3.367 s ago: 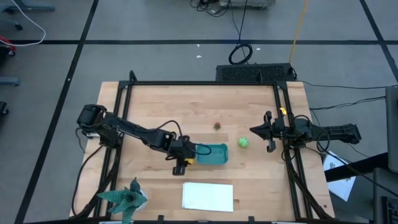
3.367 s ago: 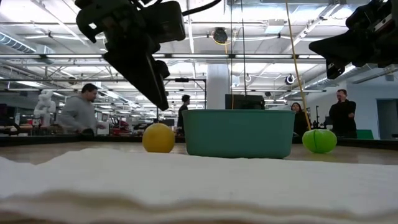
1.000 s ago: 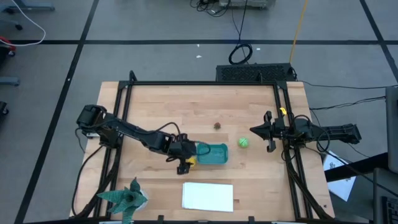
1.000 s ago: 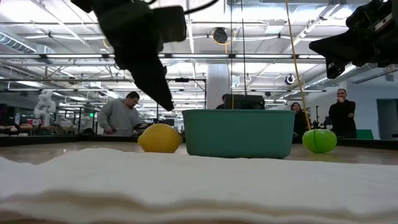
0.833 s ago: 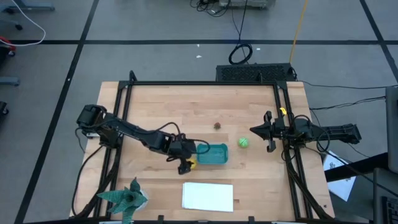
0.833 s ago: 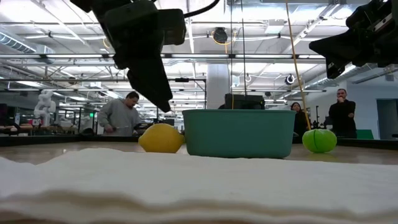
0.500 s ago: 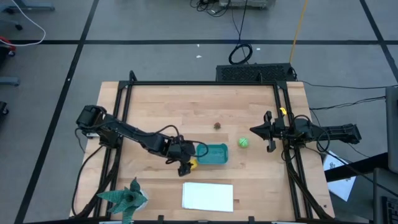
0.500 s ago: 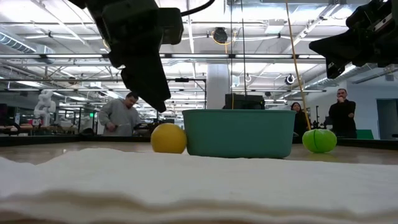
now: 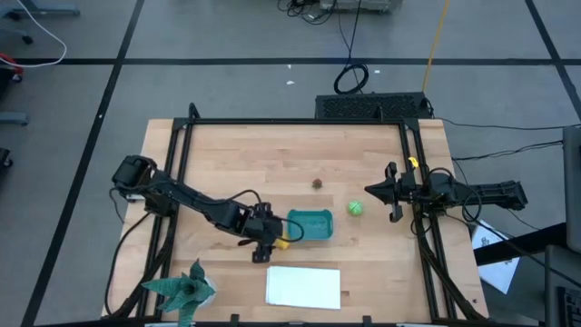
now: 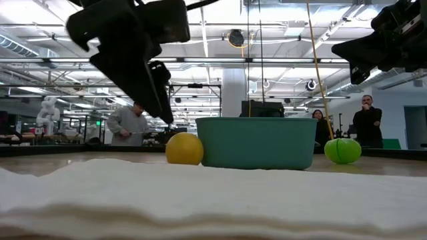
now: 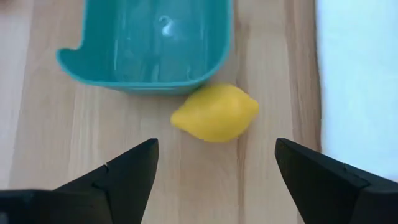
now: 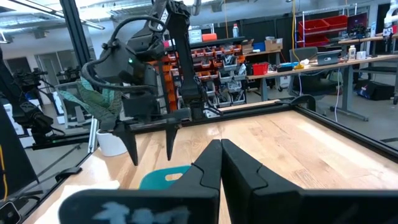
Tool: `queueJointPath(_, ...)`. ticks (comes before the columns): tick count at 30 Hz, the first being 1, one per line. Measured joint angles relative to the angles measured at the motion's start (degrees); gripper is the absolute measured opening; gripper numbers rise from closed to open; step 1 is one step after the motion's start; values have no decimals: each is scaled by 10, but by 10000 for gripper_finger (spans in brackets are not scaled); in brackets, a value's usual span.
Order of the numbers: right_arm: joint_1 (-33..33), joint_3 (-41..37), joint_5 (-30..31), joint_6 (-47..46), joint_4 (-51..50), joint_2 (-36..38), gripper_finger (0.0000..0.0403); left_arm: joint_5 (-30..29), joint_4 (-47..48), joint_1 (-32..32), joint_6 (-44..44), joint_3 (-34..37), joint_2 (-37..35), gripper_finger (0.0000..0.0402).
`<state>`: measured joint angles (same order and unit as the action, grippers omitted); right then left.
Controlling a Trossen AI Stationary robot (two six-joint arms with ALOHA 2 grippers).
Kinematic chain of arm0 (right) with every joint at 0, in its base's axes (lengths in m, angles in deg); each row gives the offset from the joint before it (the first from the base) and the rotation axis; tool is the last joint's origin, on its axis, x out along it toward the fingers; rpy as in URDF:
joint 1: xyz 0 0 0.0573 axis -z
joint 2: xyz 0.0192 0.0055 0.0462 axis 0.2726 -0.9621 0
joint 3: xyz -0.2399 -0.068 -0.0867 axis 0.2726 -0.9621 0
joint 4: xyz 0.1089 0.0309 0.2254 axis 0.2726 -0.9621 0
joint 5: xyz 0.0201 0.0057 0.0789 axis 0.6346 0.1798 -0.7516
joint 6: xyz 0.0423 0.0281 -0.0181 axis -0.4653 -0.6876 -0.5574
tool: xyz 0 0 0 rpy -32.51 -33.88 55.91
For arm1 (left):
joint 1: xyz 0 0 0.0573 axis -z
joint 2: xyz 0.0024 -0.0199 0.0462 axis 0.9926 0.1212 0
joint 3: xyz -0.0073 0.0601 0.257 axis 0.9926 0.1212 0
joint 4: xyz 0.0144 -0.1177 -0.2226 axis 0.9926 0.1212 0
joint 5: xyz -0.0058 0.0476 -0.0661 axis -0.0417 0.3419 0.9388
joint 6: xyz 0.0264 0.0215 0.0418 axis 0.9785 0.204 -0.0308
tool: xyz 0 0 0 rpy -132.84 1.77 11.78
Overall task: Pick and placing Produce into tupperware
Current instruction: Put the yellow lemon into the green bin
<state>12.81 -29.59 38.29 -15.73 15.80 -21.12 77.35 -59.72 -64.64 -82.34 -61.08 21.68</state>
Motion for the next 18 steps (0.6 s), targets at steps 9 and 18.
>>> queueJointPath(9, 0, 0, 0, 0, 0, 0, 0, 0, -2, 6, 52, 0, 0, 328)
queueJointPath(18, 0, 0, 0, 0, 0, 0, 0, -11, -23, -9, -68, 0, 0, 328)
